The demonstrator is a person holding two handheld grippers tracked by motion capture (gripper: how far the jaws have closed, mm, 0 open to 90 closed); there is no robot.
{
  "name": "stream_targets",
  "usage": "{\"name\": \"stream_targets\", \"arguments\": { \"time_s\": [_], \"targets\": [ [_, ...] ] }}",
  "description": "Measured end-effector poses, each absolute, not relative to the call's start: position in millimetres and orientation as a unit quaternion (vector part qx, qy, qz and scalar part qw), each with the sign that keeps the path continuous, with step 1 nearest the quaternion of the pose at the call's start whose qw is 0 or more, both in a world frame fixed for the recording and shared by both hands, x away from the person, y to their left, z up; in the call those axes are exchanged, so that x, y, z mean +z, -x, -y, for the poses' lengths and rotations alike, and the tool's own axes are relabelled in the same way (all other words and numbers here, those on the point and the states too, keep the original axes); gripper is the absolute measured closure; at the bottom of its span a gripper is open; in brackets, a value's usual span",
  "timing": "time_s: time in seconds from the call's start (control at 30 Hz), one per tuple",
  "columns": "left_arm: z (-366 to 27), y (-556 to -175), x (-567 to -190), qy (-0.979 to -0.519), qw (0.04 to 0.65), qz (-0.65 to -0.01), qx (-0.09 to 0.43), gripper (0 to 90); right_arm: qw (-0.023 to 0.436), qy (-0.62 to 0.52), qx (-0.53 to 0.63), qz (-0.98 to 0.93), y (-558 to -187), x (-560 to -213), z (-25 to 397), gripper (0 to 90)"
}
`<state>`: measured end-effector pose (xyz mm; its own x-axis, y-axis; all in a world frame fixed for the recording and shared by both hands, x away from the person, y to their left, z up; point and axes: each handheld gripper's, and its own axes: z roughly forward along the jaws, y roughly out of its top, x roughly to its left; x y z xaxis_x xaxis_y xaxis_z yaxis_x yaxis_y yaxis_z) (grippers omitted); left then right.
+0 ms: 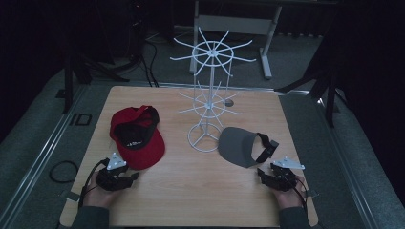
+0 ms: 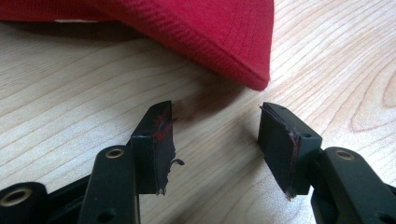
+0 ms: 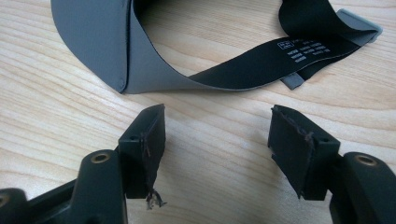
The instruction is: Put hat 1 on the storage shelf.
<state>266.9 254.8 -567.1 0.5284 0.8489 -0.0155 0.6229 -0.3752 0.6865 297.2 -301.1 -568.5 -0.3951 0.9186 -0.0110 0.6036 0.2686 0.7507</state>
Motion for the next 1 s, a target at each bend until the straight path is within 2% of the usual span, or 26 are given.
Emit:
{"name": "stream_targets", "arguments": {
  "time_s": [0.23,0.73,1.0],
  "targets": [
    [-255.3,-267.1,-567.1,-0.809,0.329,-0.457,0.17,44.6,0.23,-0.498,0.342,-0.763,-297.3,-568.6,301.0,36.0],
    [-255.6,-264.8,-564.8,-0.811,0.32,-0.46,0.169,49.2,0.23,-0.497,0.34,-0.764,-297.8,-568.6,300.6,34.2],
    [-256.5,-259.8,-558.7,-0.8,0.341,-0.465,0.165,49.7,0.229,-0.496,0.341,-0.765,-297.8,-568.6,300.5,33.7]
  ]
}}
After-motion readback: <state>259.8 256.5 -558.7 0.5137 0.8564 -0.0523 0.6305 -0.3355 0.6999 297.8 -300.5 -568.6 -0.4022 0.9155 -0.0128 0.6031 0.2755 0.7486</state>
